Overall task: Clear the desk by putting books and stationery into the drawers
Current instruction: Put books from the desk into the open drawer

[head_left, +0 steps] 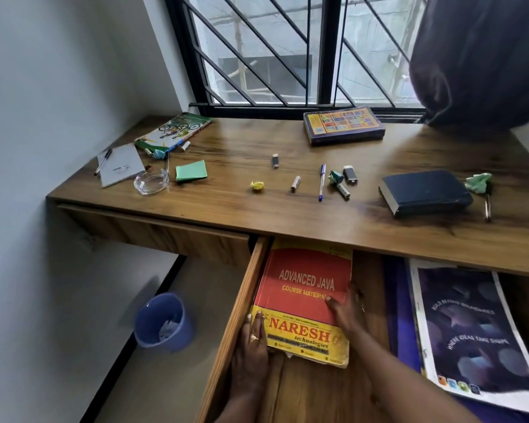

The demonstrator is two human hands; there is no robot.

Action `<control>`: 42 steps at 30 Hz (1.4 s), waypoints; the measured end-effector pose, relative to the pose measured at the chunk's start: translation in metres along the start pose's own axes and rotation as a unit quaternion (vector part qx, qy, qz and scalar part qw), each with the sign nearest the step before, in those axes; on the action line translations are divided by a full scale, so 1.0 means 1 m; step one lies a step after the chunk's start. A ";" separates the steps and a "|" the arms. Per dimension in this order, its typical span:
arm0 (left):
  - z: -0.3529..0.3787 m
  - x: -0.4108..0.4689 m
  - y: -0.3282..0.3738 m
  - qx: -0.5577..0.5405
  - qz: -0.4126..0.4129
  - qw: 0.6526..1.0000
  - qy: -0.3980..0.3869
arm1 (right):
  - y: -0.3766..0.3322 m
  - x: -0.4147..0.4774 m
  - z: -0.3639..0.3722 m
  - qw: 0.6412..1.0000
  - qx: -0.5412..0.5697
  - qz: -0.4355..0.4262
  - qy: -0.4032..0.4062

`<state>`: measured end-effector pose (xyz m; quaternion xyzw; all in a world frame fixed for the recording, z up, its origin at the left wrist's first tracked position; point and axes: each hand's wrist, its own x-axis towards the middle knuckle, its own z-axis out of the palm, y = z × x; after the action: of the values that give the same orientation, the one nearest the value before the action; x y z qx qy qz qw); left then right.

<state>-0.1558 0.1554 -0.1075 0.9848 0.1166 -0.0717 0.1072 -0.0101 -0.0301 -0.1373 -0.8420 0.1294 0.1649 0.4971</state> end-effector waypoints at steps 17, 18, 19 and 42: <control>-0.088 0.059 -0.005 0.151 0.264 0.952 0.025 | -0.081 -0.069 0.024 0.975 -0.093 0.132 0.151; -0.102 0.061 -0.013 0.125 0.257 0.958 0.034 | -0.086 -0.075 0.030 0.972 -0.103 0.143 0.157; -0.117 0.063 -0.024 0.104 0.249 0.962 0.050 | -0.094 -0.083 0.040 0.968 -0.118 0.152 0.162; -0.257 0.227 -0.067 0.095 0.314 0.944 0.026 | -0.276 -0.001 0.097 0.955 -0.149 0.062 0.248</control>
<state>0.0760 0.3265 0.0899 0.9786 -0.2033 -0.0192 0.0271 0.0798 0.1854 0.0383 -0.9111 0.2748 -0.0011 0.3073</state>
